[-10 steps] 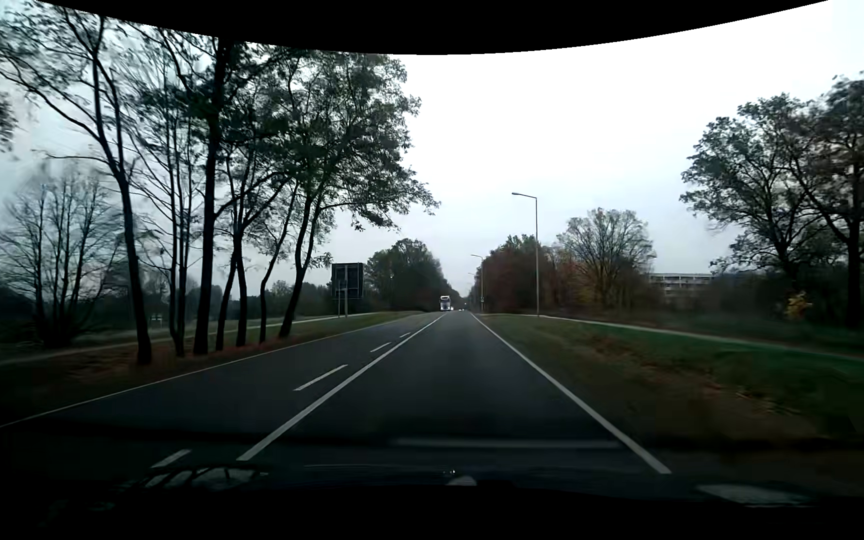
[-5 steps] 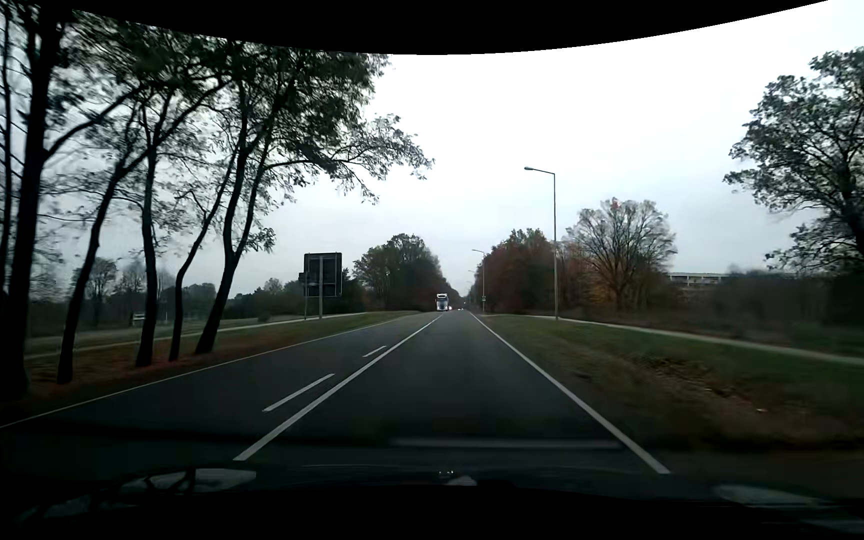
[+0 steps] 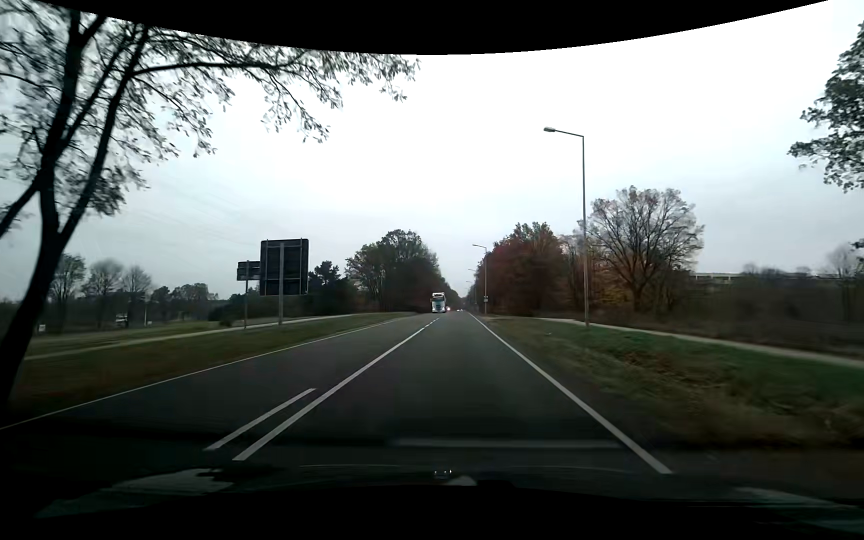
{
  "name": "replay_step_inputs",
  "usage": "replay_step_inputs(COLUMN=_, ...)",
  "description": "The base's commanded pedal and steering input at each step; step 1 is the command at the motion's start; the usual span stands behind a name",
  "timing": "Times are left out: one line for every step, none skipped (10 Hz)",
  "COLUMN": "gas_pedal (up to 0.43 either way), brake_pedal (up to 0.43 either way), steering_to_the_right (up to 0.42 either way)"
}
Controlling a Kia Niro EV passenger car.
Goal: Follow the waypoints while adhering to traffic rules and regulations
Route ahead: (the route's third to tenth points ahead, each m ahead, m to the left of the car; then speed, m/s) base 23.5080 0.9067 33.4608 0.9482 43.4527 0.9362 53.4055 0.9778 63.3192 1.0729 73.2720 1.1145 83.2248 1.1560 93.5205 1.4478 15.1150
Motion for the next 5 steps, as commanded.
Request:
replay_step_inputs(gas_pedal=0.209, brake_pedal=0.0, steering_to_the_right=0.001)
replay_step_inputs(gas_pedal=0.209, brake_pedal=0.0, steering_to_the_right=0.001)
replay_step_inputs(gas_pedal=0.209, brake_pedal=0.0, steering_to_the_right=0.001)
replay_step_inputs(gas_pedal=0.209, brake_pedal=0.0, steering_to_the_right=0.001)
replay_step_inputs(gas_pedal=0.209, brake_pedal=0.0, steering_to_the_right=0.001)
